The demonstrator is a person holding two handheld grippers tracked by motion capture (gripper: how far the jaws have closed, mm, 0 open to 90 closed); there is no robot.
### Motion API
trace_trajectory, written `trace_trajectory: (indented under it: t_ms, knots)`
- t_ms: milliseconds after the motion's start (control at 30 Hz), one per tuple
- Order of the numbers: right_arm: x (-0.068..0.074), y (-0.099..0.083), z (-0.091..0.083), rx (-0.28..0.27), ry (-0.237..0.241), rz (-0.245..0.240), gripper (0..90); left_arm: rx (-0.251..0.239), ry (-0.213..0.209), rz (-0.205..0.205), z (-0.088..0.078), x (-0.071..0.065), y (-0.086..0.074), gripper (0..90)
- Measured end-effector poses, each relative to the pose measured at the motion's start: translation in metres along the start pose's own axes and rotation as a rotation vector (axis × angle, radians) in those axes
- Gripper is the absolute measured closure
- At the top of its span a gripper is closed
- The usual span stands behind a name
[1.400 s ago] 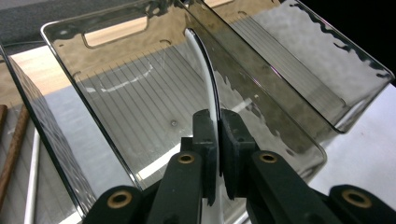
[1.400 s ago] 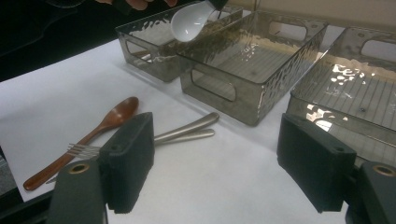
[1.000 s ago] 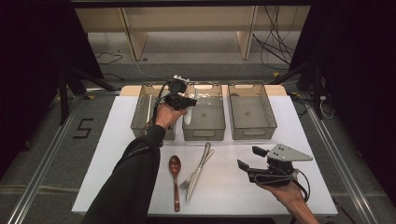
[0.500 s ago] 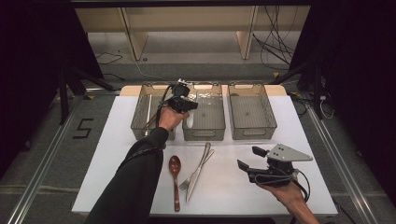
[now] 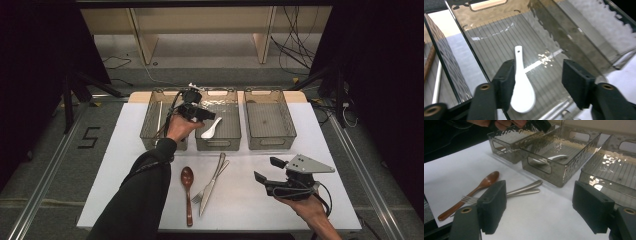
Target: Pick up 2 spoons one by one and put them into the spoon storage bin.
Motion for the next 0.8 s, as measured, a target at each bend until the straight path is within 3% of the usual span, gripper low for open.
trace_trajectory:
  t_ms: [233, 300, 367, 500, 533, 600, 800]
  knots:
    - [0.0, 0.0, 0.0, 0.001, -0.001, -0.004, 28.5, 0.011, -0.016, -0.009, -0.03, -0.013, -0.013, 33.4]
    - [0.001, 0.0, 0.0, 0.001, 0.0, -0.006, 28.5, 0.023, -0.014, -0.016, -0.035, -0.015, -0.022, 31.5]
    - [0.0, 0.001, -0.001, -0.004, -0.002, -0.003, 28.5, 0.058, -0.013, 0.007, -0.04, -0.018, -0.035, 29.4]
    - [0.0, 0.0, -0.001, -0.003, -0.005, -0.001, 28.5, 0.069, -0.026, 0.018, -0.052, -0.028, -0.06, 26.1]
    - [0.0, 0.001, -0.001, -0.004, -0.004, -0.001, 28.5, 0.093, -0.016, 0.027, -0.053, -0.029, -0.066, 26.1]
    - [0.0, 0.0, 0.0, 0.0, -0.004, -0.002, 28.5, 0.098, -0.002, 0.04, -0.057, -0.031, -0.074, 24.2]
    - [0.002, -0.001, 0.001, 0.005, -0.001, -0.01, 28.5, 0.149, -0.023, 0.054, -0.06, -0.04, -0.097, 22.8]
Point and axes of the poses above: each handheld gripper's, and its own axes: z roughly forward along the jaws, y roughly out of its top, x roughly to its left, the point moved 10 cm from there along z, roughly forward along the jaws, and after that the axes turned 6 degrees about z, right-handed, at the moved point
